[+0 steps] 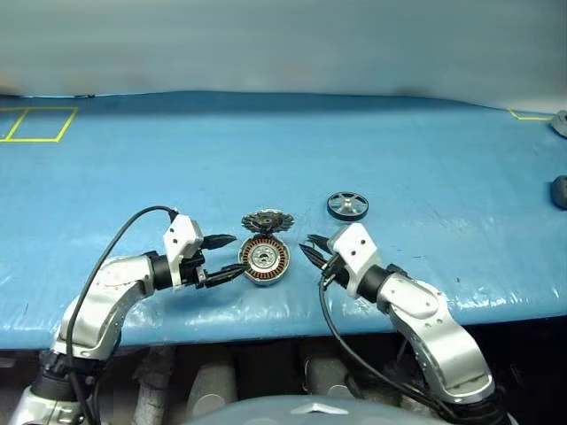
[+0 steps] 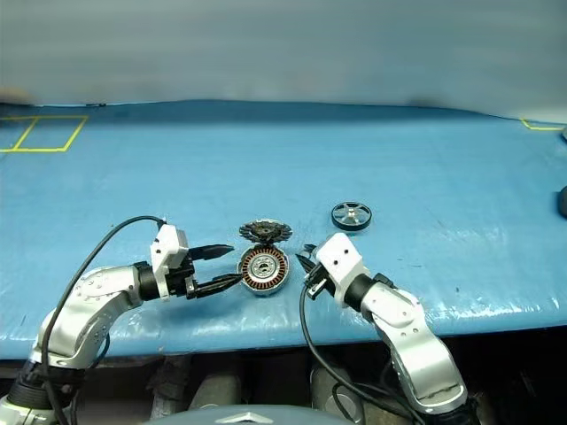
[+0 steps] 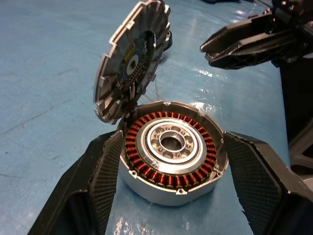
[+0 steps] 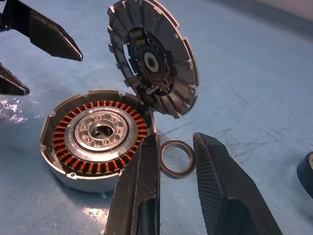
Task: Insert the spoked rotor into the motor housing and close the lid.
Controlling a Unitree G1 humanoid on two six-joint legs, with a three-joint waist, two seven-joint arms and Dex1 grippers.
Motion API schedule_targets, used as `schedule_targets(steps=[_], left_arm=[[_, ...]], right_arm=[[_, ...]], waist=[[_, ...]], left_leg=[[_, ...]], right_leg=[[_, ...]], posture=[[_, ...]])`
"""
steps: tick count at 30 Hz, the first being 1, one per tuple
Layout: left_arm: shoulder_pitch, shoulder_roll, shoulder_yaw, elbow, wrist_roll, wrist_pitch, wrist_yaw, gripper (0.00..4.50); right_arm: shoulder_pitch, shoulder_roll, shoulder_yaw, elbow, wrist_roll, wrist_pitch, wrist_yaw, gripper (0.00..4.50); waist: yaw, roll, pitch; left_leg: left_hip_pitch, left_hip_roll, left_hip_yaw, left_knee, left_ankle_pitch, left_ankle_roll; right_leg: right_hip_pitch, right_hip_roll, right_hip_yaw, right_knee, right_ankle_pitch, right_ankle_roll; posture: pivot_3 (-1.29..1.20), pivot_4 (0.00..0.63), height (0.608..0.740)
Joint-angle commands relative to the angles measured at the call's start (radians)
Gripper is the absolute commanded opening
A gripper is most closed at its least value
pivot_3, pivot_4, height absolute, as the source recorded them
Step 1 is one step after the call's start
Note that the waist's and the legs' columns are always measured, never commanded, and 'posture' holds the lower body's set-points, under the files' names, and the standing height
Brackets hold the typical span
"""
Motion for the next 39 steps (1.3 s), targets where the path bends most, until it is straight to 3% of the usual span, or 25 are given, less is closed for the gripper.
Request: schedule_targets(steps=[1, 4, 12, 21, 39], left_arm=[[0.027, -0.005, -0.014, -0.002, 0.051, -0.059, 0.019, 3.51], [0.065, -0.029, 0.011, -0.046, -0.003, -0.041, 0.017, 3.51], [0.093, -0.028, 0.014, -0.065, 0.015, -0.061, 0.031, 3.51], [0.115, -0.030, 0.028, -0.081, 0.021, -0.075, 0.062, 3.51], [0.131, -0.041, 0.047, -0.059, 0.026, -0.079, 0.096, 3.51]], right_arm=[[-0.061, -0.001, 0.051, 0.044, 0.003, 0.000, 0.024, 0.65], [-0.122, 0.005, 0.065, 0.075, 0.040, 0.016, 0.061, 0.65], [-0.211, -0.042, 0.155, 0.144, 0.034, 0.007, 0.163, 0.65], [-0.300, 0.029, 0.218, 0.264, 0.002, -0.060, 0.170, 0.65], [-0.304, 0.050, 0.203, 0.379, -0.002, -0.103, 0.172, 0.65]], waist=[[0.001, 0.000, 0.000], [0.002, 0.000, 0.000], [0.003, -0.001, 0.000], [-0.001, -0.001, 0.001], [0.000, -0.001, 0.001]], left_leg=[[0.000, 0.000, 0.000, 0.000, 0.000, 0.000], [0.000, 0.000, 0.000, 0.000, 0.000, 0.000], [0.000, 0.000, 0.000, 0.000, 0.000, 0.000], [0.000, 0.000, 0.000, 0.000, 0.000, 0.000], [0.000, 0.000, 0.000, 0.000, 0.000, 0.000]], right_leg=[[0.000, 0.000, 0.000, 0.000, 0.000, 0.000], [0.000, 0.000, 0.000, 0.000, 0.001, -0.002], [0.000, 0.000, -0.001, 0.000, 0.002, -0.004], [0.000, 0.000, -0.001, 0.000, 0.003, -0.004], [0.000, 0.000, -0.001, 0.000, 0.003, -0.005]], posture=[[0.00, 0.150, 0.740], [0.00, 0.150, 0.740], [0.00, 0.150, 0.740], [0.00, 0.150, 0.740], [0.00, 0.150, 0.740]])
